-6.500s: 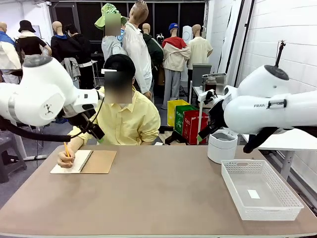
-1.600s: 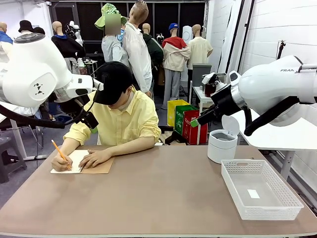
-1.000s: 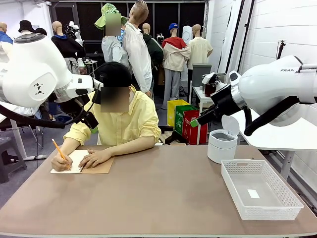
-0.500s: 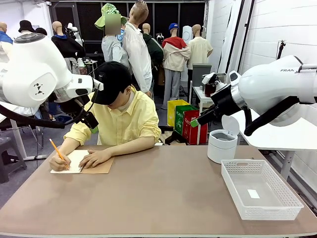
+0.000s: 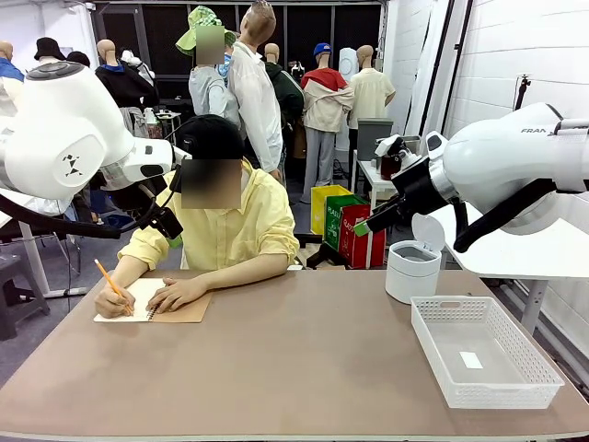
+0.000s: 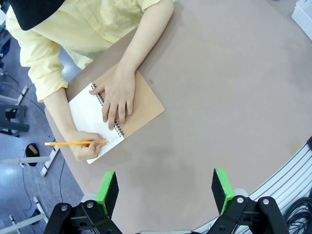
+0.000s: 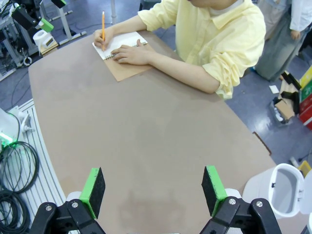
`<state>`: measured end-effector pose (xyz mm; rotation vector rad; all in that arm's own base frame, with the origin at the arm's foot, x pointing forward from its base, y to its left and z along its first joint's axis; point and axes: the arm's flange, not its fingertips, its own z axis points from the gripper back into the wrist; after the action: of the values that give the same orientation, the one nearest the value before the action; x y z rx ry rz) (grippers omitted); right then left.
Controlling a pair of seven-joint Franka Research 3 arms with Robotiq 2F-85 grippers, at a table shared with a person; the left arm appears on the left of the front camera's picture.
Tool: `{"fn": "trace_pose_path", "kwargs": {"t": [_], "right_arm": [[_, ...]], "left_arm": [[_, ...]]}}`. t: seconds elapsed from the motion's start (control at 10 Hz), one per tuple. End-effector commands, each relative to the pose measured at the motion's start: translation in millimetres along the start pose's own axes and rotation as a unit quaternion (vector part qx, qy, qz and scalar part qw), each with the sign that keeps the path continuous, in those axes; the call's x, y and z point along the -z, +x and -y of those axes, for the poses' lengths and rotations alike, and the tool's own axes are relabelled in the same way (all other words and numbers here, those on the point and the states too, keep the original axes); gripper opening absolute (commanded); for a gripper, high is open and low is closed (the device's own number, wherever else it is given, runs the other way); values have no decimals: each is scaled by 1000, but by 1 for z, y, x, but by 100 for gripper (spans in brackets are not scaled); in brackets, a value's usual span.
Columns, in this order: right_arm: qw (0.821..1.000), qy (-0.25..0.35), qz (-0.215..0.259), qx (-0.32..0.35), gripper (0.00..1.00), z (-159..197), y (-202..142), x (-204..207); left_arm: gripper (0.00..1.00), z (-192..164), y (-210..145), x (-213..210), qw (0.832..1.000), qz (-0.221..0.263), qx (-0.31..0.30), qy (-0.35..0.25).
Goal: Sort the paper based on its condition.
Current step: If a person hands you a paper, place it in the Organizing basket , and if it's crumpled, put it in the Trash can.
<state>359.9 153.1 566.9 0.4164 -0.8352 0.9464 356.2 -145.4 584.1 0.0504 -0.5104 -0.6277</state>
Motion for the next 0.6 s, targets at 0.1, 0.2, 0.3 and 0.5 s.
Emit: {"fn": "trace_pose_path", "kwargs": {"t": [0.1,0.2,0.3,0.5], "right_arm": [[1000,7,1,6,100,1,0,2],[1000,7,1,6,100,1,0,2],[1000,7,1,6,100,1,0,2],[1000,7,1,6,100,1,0,2]], "left_arm": [[100,-1,0,-1,1000,3,-1,0],[100,-1,0,-1,1000,3,-1,0],[100,-1,0,-1,1000,3,-1,0],[100,-1,0,-1,1000,3,-1,0]]}}
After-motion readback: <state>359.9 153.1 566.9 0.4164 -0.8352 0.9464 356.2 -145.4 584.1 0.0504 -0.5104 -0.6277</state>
